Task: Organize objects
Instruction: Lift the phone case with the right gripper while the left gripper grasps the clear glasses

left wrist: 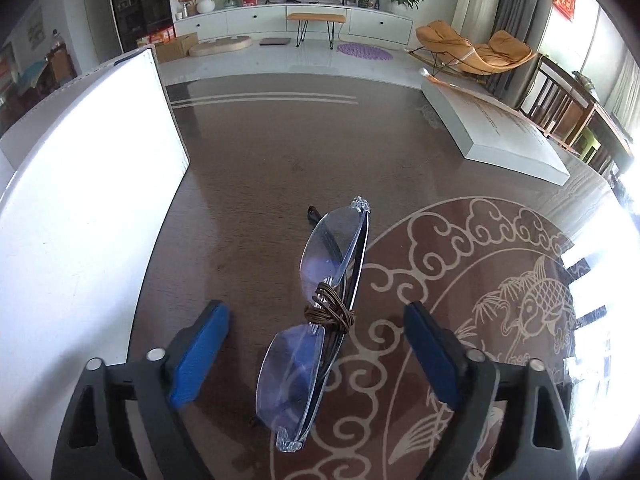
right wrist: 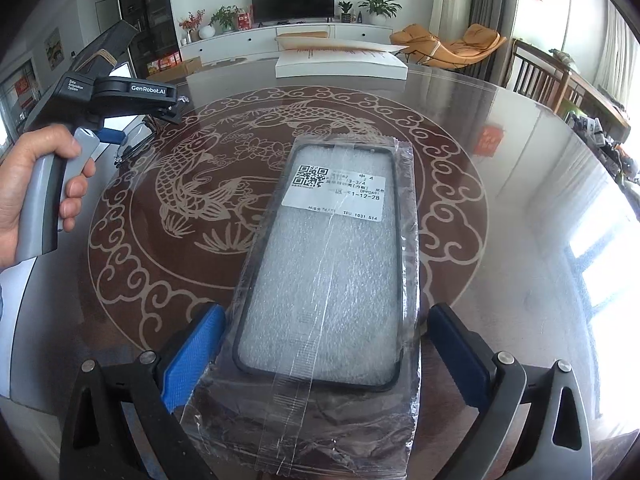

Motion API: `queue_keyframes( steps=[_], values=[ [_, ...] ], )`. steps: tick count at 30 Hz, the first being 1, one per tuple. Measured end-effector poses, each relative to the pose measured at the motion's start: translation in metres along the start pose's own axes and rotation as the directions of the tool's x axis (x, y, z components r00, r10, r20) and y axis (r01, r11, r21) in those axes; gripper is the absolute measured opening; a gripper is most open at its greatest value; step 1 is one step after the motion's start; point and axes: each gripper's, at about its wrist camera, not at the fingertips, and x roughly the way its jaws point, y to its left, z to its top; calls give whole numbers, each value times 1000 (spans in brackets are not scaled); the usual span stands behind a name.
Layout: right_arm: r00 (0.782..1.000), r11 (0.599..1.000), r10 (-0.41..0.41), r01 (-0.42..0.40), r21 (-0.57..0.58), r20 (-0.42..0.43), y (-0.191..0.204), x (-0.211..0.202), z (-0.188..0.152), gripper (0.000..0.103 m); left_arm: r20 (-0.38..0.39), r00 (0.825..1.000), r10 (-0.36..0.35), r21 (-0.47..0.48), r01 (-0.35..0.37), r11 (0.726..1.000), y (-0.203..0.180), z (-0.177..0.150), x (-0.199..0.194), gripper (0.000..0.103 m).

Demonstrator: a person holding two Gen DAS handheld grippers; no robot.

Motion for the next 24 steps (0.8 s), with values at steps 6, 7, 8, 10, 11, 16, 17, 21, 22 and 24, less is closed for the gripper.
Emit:
queue_keyframes(
  steps=[6, 7, 8, 10, 11, 16, 17, 21, 22, 24],
  values=[
    [1000, 1000, 2, -2, 0, 0, 0, 0, 0, 102, 48, 997, -53, 106, 48, 993, -15, -36, -25, 25],
    [1000, 1000, 5, -5, 1, 0, 0, 0, 0, 102, 55, 997, -62, 103, 56, 993, -14, -51, -34, 25],
    [1000, 1000, 11, -11, 4, 1, 0, 1, 1, 102, 60, 996, -68, 103, 62, 993, -14, -69, -44, 25],
    [999, 999, 34, -34, 20, 10, -3, 0, 1, 102, 59, 994, -89, 100, 83, 992, -8, -109, -71, 25],
    [998, 998, 53, -54, 33, 19, -6, -2, 0, 102, 55, 993, -104, 97, 99, 990, -5, -128, -84, 25],
    [987, 985, 158, -156, 77, -15, -21, -8, 0, 102, 32, 988, -149, 95, 146, 985, 18, -190, -123, 31],
    [984, 982, 170, -165, 92, -55, -23, -6, 6, 102, 26, 987, -158, 85, 155, 984, 22, -190, -124, 45],
    [970, 975, 180, -154, 158, -166, -22, 9, 45, 102, 52, 988, -147, 37, 145, 989, 36, -179, -119, 79],
    [965, 976, 172, -140, 164, -199, -20, 16, 54, 102, 31, 989, -143, 41, 142, 989, 36, -179, -115, 79],
    [953, 986, 125, -90, 139, -276, -11, 36, 67, 103, 10, 994, -110, 94, 109, 990, 27, -178, -111, 79]
  ],
)
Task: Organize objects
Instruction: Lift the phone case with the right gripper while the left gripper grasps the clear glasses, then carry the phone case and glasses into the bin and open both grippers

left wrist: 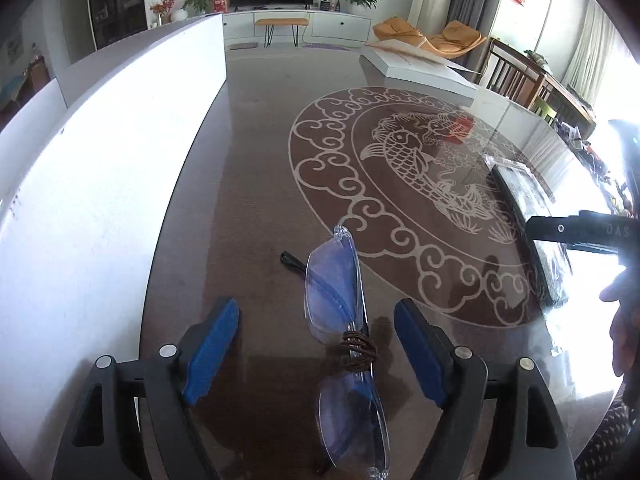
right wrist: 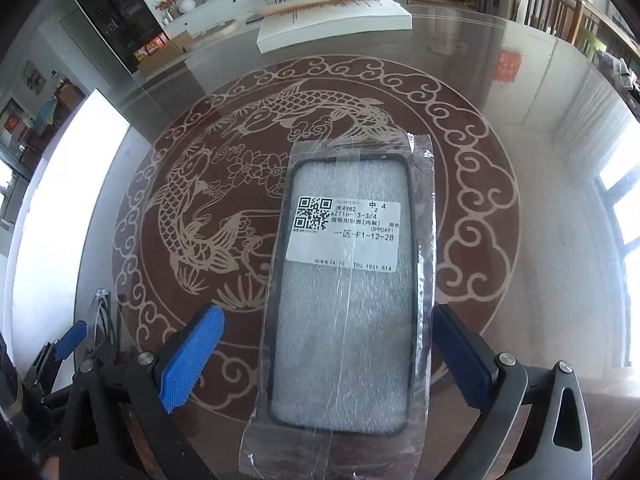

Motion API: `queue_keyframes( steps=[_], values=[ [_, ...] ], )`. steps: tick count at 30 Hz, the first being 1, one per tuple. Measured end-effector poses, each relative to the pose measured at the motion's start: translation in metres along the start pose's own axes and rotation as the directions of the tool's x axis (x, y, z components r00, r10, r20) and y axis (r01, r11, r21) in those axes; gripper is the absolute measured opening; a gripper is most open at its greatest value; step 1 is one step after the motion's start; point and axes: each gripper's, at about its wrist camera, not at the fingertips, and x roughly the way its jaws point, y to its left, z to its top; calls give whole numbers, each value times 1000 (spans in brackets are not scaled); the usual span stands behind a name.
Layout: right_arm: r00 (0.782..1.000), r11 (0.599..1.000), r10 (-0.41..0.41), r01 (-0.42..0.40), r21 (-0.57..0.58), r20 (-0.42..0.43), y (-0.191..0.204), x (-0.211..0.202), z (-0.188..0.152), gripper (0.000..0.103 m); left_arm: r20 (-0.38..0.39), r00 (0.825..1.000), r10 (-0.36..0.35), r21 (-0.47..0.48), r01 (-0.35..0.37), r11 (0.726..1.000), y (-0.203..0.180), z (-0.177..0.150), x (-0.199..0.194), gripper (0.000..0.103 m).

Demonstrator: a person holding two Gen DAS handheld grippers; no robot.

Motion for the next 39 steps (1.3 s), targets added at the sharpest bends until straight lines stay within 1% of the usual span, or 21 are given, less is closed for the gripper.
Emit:
queue_keyframes(
  steps=[1, 2, 3, 4, 5, 8, 10, 13, 16, 19, 21, 22, 26, 28, 30, 33, 34, 36, 37, 38, 39],
  values=[
    [999, 999, -42, 42, -19, -12, 5, 6, 5, 103, -10, 1000, 11, 28, -11, 1000, -4, -4, 0, 79],
    [998, 997, -68, 67, -49, -14, 10, 10, 8, 103, -1, 1000, 12, 48, -12, 999, -7, -8, -3, 68],
    [996, 993, -92, 91, -78, -14, 15, 12, 8, 97, 22, 1000, 18, 67, -19, 998, -10, -11, -7, 40],
    [991, 985, -131, 132, -109, 11, 19, 9, 7, 75, 33, 999, 15, 88, -18, 996, -12, -14, -9, 31],
    [993, 987, -110, 113, -118, 35, 20, 4, 4, 75, 35, 999, -3, 90, 0, 996, -13, -16, -11, 25],
    [997, 991, -79, 81, -103, 19, 15, -5, -10, 75, 65, 996, -62, 56, 59, 997, -9, -23, -22, 23],
    [1000, 998, -2, 4, -63, 31, 9, -19, -20, 75, 113, 986, -123, 23, 121, 992, -5, -25, -41, 19],
    [992, 994, 105, -103, -41, 65, 11, -48, -29, 75, 203, 962, -181, -1, 185, 983, 3, -24, -79, 15],
    [975, 980, 194, -188, -60, 106, 32, -80, -28, 75, 292, 929, -229, -39, 251, 967, 21, -20, -118, 14],
    [948, 957, 282, -266, -119, 148, 73, -114, -25, 75, 386, 893, -229, -90, 284, 955, 52, -17, -164, 14],
    [924, 932, 344, -315, -178, 165, 110, -136, -23, 75, 441, 877, -191, -129, 272, 954, 80, -15, -193, 14],
    [911, 917, 377, -340, -210, 169, 131, -145, -23, 75, 458, 875, -155, -149, 247, 957, 95, -16, -206, 14],
    [855, 832, 504, -443, -334, 124, 227, -163, -22, 75, 446, 894, 32, -249, 90, 964, 161, -11, -227, 14],
    [839, 795, 536, -465, -391, 92, 275, -163, -26, 75, 375, 918, 129, -299, -12, 954, 192, -10, -217, 14],
    [829, 761, 556, -477, -439, 64, 319, -155, -32, 75, 292, 935, 204, -341, -98, 935, 221, -14, -199, 14],
    [821, 722, 570, -511, -466, -17, 368, -123, -42, 76, 150, 952, 268, -370, -197, 908, 248, -21, -165, 15],
    [824, 717, 565, -517, -467, -44, 379, -108, -45, 79, 112, 958, 265, -378, -206, 903, 253, -23, -154, 15],
    [844, 726, 532, -499, -473, -73, 394, -86, -51, 80, 75, 967, 244, -397, -196, 897, 258, -26, -141, 18],
    [852, 733, 517, -490, -472, -83, 396, -78, -52, 80, 71, 968, 239, -405, -191, 894, 259, -29, -139, 22],
    [852, 735, 515, -496, -463, -95, 394, -72, -53, 80, 77, 968, 240, -411, -188, 892, 258, -31, -139, 39],
    [846, 733, 524, -507, -453, -98, 390, -72, -54, 80, 88, 964, 252, -414, -195, 889, 256, -34, -141, 64]
  ],
)
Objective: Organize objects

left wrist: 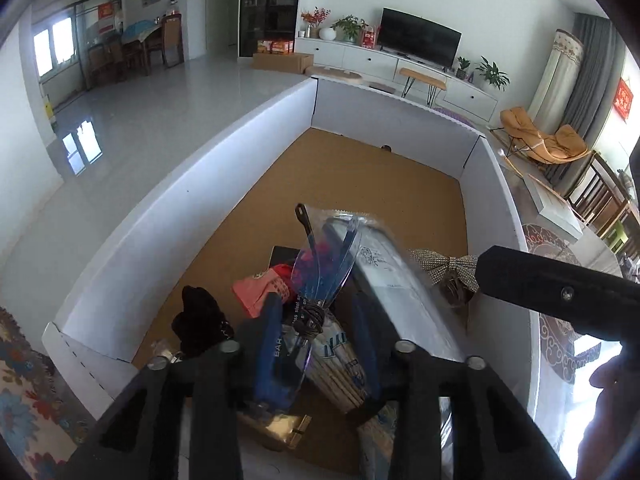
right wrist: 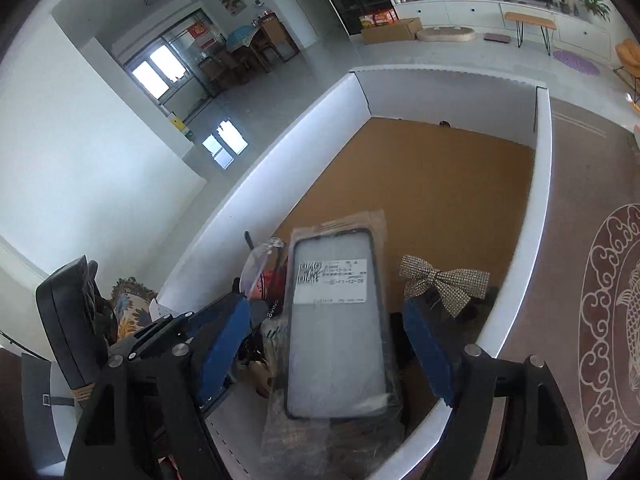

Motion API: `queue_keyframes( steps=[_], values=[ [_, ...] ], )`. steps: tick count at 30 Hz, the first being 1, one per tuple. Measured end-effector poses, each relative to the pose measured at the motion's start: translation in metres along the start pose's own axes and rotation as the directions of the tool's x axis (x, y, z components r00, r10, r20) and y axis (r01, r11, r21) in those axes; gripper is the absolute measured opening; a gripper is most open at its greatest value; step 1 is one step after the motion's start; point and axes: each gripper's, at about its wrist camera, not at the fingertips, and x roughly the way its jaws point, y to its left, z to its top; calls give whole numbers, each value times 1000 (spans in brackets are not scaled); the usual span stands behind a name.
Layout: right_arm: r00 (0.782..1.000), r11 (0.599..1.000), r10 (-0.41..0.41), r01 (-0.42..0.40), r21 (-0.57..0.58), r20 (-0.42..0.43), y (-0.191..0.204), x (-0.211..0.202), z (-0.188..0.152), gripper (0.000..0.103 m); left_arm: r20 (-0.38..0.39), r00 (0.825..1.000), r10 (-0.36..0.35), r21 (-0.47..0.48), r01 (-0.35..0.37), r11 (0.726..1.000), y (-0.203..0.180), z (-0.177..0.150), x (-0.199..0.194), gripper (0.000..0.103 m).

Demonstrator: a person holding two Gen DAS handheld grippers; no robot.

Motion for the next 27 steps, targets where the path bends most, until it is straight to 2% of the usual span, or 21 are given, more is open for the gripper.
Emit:
queue_keyframes(
  steps=[1, 2, 3, 6, 9, 12, 14, 16, 17, 18, 21, 22, 27],
  values=[
    [1000, 1000, 1, -1, 5, 12, -3, -5, -3, 80, 30, 999, 16, 0, -16, 1000, -2, -2, -5, 76],
    [1000, 1000, -11, 11, 2, 23, -5, -11, -4, 80, 67, 997, 34, 2, -34, 999, -3, -2, -12, 92],
    [999, 1000, -26, 26, -6, 34, -6, -19, -6, 81, 101, 993, 52, 6, -53, 999, -5, -2, -19, 96],
    [993, 994, -100, 103, -42, 62, -3, -42, -8, 91, 134, 989, 68, -12, -67, 998, -14, 0, -38, 96],
    [977, 972, -208, 211, -99, 44, -2, -60, -7, 93, 93, 995, 47, -58, -42, 997, -15, 5, -50, 101],
    [961, 949, -276, 276, -154, 21, 5, -70, -7, 93, 42, 999, 31, -111, -26, 993, -13, 5, -58, 101],
    [955, 938, -296, 293, -183, 14, 8, -74, -9, 93, 32, 992, 126, -102, -122, 987, -18, 2, -61, 101],
    [948, 929, -317, 312, -199, 4, 9, -75, -12, 94, 48, 965, 257, -28, -256, 966, -26, 1, -64, 101],
    [944, 925, -329, 322, -202, 2, 9, -76, -12, 94, 60, 952, 299, -1, -299, 954, -29, 0, -66, 101],
    [943, 922, -334, 327, -205, 1, 8, -77, -13, 94, 68, 948, 312, 13, -313, 950, -29, -2, -67, 101],
    [942, 920, -336, 327, -215, -7, 10, -75, -14, 94, 72, 961, 267, 26, -269, 963, -28, -4, -75, 101],
    [940, 918, -340, 330, -219, -7, 11, -75, -14, 94, 74, 959, 272, 21, -274, 961, -28, -4, -78, 101],
    [938, 913, -346, 336, -233, -5, 12, -67, -15, 94, 84, 924, 374, -13, -374, 927, -21, 5, -95, 101]
  ],
)
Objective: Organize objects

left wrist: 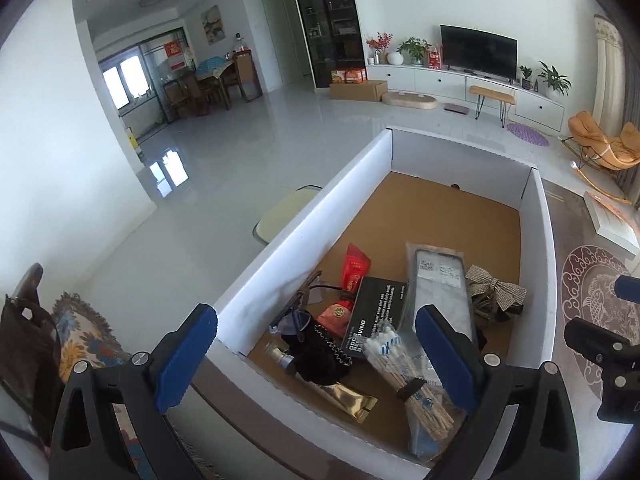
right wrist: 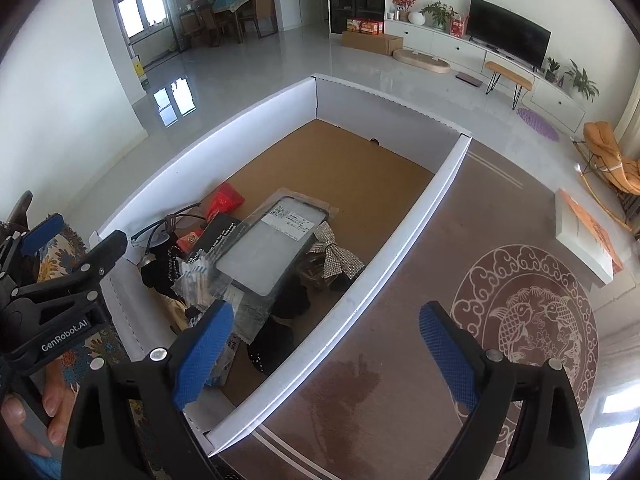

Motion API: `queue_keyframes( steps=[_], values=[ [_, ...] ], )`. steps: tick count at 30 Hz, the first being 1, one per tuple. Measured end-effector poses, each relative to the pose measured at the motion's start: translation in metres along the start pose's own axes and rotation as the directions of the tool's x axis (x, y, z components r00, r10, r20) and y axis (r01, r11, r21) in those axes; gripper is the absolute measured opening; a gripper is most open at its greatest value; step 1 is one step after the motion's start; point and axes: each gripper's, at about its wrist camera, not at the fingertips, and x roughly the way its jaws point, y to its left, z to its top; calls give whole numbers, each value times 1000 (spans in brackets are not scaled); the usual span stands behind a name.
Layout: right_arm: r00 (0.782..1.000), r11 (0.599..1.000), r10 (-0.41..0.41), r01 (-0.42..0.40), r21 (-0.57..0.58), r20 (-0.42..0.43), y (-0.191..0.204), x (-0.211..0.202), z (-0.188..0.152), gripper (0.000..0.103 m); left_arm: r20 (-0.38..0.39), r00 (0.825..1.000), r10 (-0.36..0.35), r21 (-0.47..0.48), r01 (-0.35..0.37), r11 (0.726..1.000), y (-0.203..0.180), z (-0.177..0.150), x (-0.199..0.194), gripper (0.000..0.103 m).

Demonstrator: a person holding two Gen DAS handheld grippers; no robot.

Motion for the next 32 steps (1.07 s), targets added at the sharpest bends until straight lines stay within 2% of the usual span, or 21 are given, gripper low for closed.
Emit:
queue_keyframes(
  steps=[3, 7, 9, 22, 28, 32],
  values=[
    [1000, 1000, 1, -1, -6, -3, 2, 1, 0, 94, -26, 1000, 18, 13, -17, 1000, 2, 4, 0, 101],
    [1000, 1000, -4, 4, -19, -9, 8, 2, 2, 94, -76, 992, -102, -19, 101, 995, 5, 1, 4, 101],
    [1000, 1000, -17, 17, -23, -10, 10, 0, 3, 94, -79, 988, -135, -41, 132, 990, 7, -1, 4, 101],
    [1000, 1000, -18, 18, -23, -12, 13, 0, 9, 95, -33, 993, -112, -47, 110, 993, 7, -1, 0, 101],
    [1000, 999, -19, 18, -26, -21, 16, 3, 7, 95, -44, 988, -147, -62, 144, 988, 7, -3, 1, 101],
    [1000, 999, -16, 16, -31, -22, 18, 3, 7, 95, -23, 994, -104, -43, 103, 994, 2, -4, -2, 101]
  ],
)
